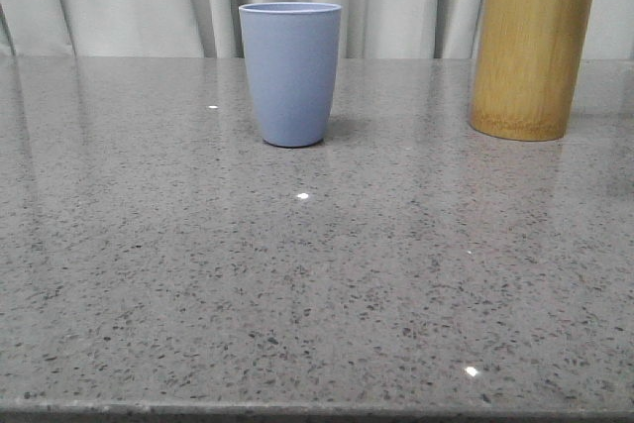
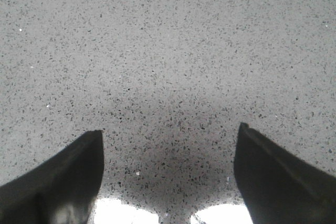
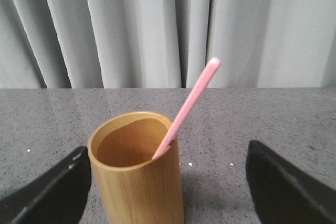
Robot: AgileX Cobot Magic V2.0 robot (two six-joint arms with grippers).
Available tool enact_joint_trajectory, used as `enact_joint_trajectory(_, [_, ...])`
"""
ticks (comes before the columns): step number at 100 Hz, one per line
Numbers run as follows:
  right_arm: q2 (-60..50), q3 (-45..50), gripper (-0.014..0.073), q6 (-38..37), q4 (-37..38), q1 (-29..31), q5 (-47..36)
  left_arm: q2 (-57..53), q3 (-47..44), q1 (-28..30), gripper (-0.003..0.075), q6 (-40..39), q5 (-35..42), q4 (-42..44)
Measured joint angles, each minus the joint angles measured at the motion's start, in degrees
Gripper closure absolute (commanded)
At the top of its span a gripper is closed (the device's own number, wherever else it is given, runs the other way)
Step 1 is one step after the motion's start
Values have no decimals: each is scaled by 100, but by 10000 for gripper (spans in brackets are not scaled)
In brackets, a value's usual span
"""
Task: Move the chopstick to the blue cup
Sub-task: 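Grasp the pink chopstick with the right gripper and pull it from the bamboo cup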
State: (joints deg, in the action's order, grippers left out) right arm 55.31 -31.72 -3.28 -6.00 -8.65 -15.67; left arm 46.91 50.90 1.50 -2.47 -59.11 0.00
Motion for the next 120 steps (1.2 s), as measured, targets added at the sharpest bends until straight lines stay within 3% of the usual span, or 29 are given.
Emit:
enact_joint_trajectory(27, [917, -377, -8, -86, -23, -9, -734, 0, 0, 0, 217, 0, 0, 0])
enact_joint_trajectory(70, [1673, -880, 13, -86, -36, -9, -1039, 0, 0, 0, 217, 0, 4, 0])
enact_joint_trajectory(81, [1673, -888, 101, -99, -36, -9, -1052, 0, 0, 0, 218, 0, 13, 0])
enact_joint_trajectory(120, [1673, -888, 593, -97, -36, -9, -1075, 0, 0, 0, 217, 0, 13, 0])
